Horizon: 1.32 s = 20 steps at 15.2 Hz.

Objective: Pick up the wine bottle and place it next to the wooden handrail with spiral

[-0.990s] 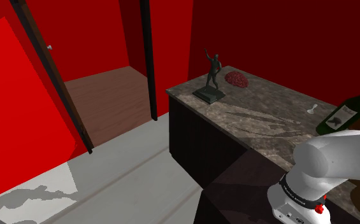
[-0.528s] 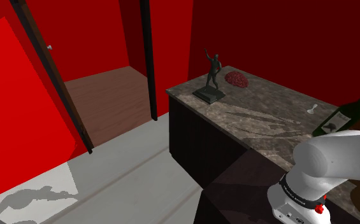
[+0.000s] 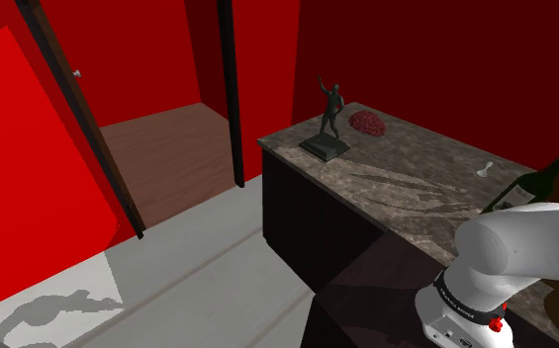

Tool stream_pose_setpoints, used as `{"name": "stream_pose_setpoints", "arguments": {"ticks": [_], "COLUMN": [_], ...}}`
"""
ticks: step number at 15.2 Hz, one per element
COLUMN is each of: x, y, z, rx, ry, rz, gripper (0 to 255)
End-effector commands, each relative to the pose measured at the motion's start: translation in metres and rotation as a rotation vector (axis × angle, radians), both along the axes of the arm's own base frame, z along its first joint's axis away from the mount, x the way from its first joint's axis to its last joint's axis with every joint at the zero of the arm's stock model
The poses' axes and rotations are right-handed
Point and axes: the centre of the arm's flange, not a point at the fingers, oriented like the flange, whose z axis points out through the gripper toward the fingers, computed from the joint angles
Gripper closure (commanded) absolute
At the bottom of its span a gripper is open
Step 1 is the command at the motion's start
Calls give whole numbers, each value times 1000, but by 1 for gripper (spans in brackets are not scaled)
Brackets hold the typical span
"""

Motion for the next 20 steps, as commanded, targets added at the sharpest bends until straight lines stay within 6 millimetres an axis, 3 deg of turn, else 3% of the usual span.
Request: {"name": "stream_pose_setpoints", "arguments": {"ticks": [1,9,10,15,19,20], "x": [0,0,0,0,-1,-1], "y": [-1,-1,-1,-1,0,0], "z": [-12,-12,-12,-12,38,38], "rx": [-1,-1,-1,-1,-1,-1], "ry": [0,0,0,0,0,0], "rz": [0,0,0,0,0,0], "gripper": [255,255,0,0,0,0]}}
